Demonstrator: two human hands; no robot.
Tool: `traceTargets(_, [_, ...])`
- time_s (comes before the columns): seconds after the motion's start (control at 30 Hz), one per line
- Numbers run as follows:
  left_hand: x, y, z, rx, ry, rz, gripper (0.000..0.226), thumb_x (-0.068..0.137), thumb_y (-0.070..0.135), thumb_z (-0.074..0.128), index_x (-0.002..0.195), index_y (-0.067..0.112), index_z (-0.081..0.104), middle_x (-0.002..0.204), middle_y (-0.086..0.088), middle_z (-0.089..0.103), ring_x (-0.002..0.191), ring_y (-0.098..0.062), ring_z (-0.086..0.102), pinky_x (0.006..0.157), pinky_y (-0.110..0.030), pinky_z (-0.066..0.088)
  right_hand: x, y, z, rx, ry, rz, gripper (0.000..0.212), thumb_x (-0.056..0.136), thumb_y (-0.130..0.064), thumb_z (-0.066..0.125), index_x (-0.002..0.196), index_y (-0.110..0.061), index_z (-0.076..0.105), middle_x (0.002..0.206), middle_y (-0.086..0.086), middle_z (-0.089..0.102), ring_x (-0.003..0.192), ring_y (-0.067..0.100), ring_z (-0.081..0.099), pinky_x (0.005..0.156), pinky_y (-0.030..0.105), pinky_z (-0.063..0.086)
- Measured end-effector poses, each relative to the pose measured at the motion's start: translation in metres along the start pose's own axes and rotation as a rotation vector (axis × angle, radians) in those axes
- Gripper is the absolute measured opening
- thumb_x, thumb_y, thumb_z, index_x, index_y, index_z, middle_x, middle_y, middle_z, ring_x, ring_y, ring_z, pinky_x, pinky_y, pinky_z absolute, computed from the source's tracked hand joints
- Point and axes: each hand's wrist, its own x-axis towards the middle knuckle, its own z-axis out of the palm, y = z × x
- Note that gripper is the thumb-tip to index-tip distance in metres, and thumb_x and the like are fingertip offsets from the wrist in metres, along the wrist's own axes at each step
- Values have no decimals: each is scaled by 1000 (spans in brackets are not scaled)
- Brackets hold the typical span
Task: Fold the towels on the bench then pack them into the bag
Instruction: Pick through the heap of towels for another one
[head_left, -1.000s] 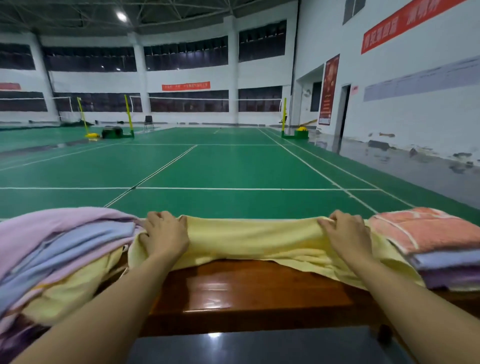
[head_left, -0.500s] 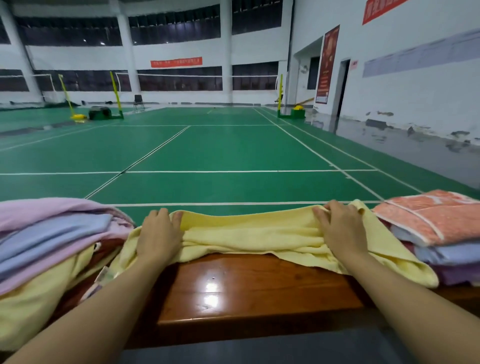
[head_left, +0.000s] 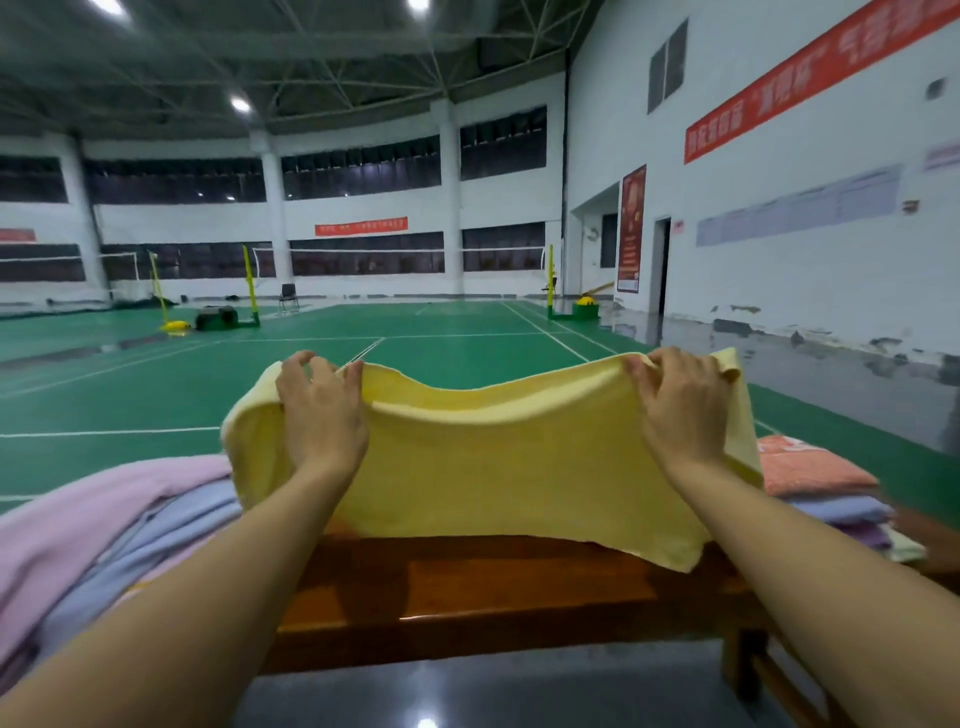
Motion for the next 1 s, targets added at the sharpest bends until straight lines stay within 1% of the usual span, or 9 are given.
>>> traceTargets(0.13, [16,20,-45,-46,140,17,50,108,47,34,109,2,55,139,-18,41,129,-35,38,112,-49,34,23,-12,-42,23,138,-20,48,103,-54,41,98,-12,63,95,11,67,94,31,54,80,43,39])
traceTargets(0.23, [25,37,-77,-51,252,29,49,108,47,34,110,3,55,144,-18,38,133,-35,35,111,-47,29,41,-25,-66,67,267,-38,42,104,-47,46,96,-10,62,94,12,65,93,32,52,80,42,36])
traceTargets(0.33, [27,53,-95,-58,361,54,47,107,46,36,109,4,56,146,-17,39,133,-35,36,110,-44,27,49,-36,-79,46,379,-47,36,105,-43,50,95,-10,61,93,11,62,92,32,52,79,44,39])
traceTargets(0.47, [20,52,-93,-22,382,37,48,107,47,35,111,5,56,146,-15,38,132,-34,37,106,-46,31,41,-34,-74,-11,397,-17,35,105,-45,50,97,-13,62,98,9,62,96,32,53,84,45,38])
traceTargets(0.57, [9,38,-76,28,314,4,48,107,46,36,115,3,57,147,-15,38,132,-35,37,103,-49,34,25,-27,-60,-23,325,-14,34,105,-45,48,98,-14,61,100,9,61,98,31,50,87,45,36])
traceTargets(0.63, [1,23,-58,85,223,-22,49,107,47,36,116,3,57,147,-15,38,133,-35,36,103,-51,36,12,-21,-45,-12,230,-5,35,105,-45,47,98,-14,60,101,9,61,100,29,48,90,46,36])
traceTargets(0.77, [-23,-13,-13,167,37,-87,52,107,47,35,119,2,60,145,-16,39,133,-36,37,104,-51,36,-17,-1,3,-52,49,20,35,104,-49,43,96,-18,57,99,5,58,98,28,48,96,54,39])
traceTargets(0.93, [-48,-62,49,246,-211,-155,54,107,43,37,127,-2,58,143,-22,42,134,-38,38,109,-49,34,-62,32,79,-120,-248,66,32,102,-47,47,97,-18,59,103,7,60,101,29,48,94,51,39])
traceTargets(1.0, [-53,-71,67,255,-321,-133,50,108,37,37,130,-3,57,141,-25,43,136,-38,34,114,-48,30,-75,47,105,-147,-359,51,33,102,-48,43,97,-19,57,104,6,60,101,28,46,94,50,39])
